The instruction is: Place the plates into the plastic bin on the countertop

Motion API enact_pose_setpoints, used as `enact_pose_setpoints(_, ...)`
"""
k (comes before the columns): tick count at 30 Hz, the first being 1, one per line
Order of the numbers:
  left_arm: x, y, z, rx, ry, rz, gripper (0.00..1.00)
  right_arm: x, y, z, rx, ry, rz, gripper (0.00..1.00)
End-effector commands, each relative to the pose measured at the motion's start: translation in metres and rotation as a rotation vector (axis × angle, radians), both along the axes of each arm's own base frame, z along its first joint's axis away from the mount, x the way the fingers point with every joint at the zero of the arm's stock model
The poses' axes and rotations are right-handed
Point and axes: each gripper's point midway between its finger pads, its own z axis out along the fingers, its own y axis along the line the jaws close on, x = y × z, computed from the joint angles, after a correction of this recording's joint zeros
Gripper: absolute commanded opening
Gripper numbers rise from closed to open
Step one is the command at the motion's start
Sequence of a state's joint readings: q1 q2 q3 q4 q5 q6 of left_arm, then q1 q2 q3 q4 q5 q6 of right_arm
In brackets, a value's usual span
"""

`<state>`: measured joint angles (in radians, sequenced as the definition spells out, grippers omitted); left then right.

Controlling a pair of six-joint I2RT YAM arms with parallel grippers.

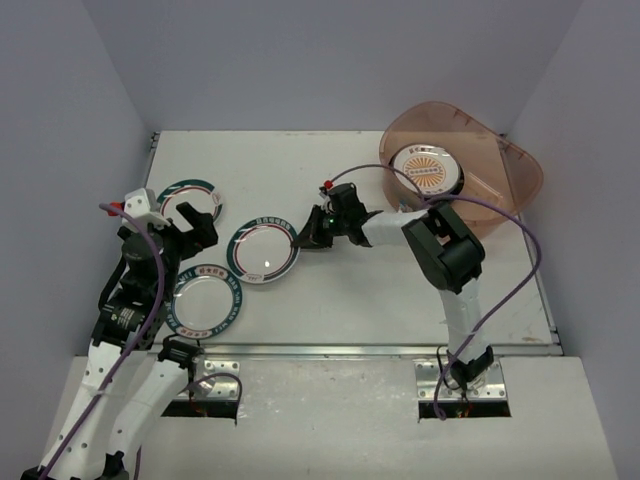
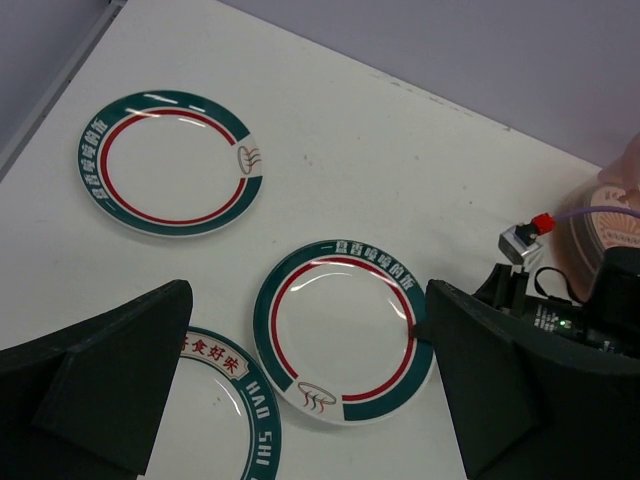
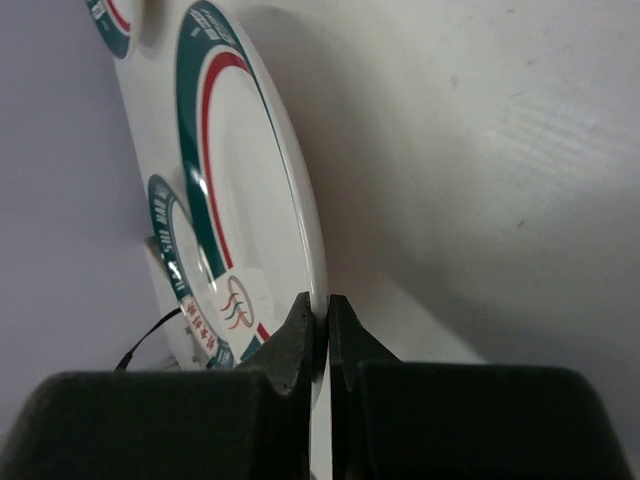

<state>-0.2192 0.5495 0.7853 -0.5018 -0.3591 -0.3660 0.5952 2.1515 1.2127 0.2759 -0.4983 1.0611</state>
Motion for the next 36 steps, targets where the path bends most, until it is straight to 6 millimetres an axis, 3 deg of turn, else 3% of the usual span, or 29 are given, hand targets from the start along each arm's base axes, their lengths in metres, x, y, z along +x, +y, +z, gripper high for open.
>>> enact_pose_setpoints(1,0.004,0.0,0.011,0.002,-0.046,-0.007,1.0,0.018,-0.005,0.156,0.148,-0.324,0.018,0.0)
enact_pose_setpoints(5,0.003,0.0,0.013,0.0,-0.053,-0.01,1.0,0.05,-0.064,0.202,0.147,-0.381,-0.127,0.0)
enact_pose_setpoints(8,0.003,-0.001,0.013,-0.002,-0.056,-0.015,1.0,0.094,-0.156,0.218,0.158,-0.356,-0.394,0.0)
enact_pose_setpoints(12,0.003,-0.002,0.014,-0.001,-0.057,-0.019,1.0,0.131,-0.266,0.223,0.115,-0.314,-0.795,0.0)
enact_pose_setpoints(15,0.002,-0.002,0.015,-0.002,-0.064,-0.019,1.0,0.142,-0.346,0.206,0.051,-0.25,-1.15,0.0)
enact_pose_setpoints(16,0.002,-0.002,0.015,-0.002,-0.064,-0.019,1.0,0.142,-0.35,0.204,0.053,-0.238,-1.167,0.0)
enact_pose_setpoints(18,0.003,-0.004,0.014,-0.004,-0.063,-0.03,1.0,0.148,-0.386,0.202,-0.026,-0.273,-1.34,0.0)
enact_pose_setpoints(25,0.003,-0.007,0.012,-0.006,-0.057,-0.045,1.0,0.161,-0.423,0.191,-0.134,-0.257,-1.51,0.0)
enact_pose_setpoints(31,0.003,-0.007,0.012,-0.007,-0.054,-0.044,1.0,0.159,-0.436,0.155,-0.283,-0.189,-1.528,0.01)
enact_pose_setpoints(32,0.004,-0.007,0.012,-0.007,-0.054,-0.044,1.0,0.16,-0.435,0.152,-0.29,-0.189,-1.515,0.03)
enact_pose_setpoints(36,0.005,-0.008,0.009,-0.008,-0.043,-0.05,1.0,0.163,-0.426,0.14,-0.294,-0.191,-1.444,0.3)
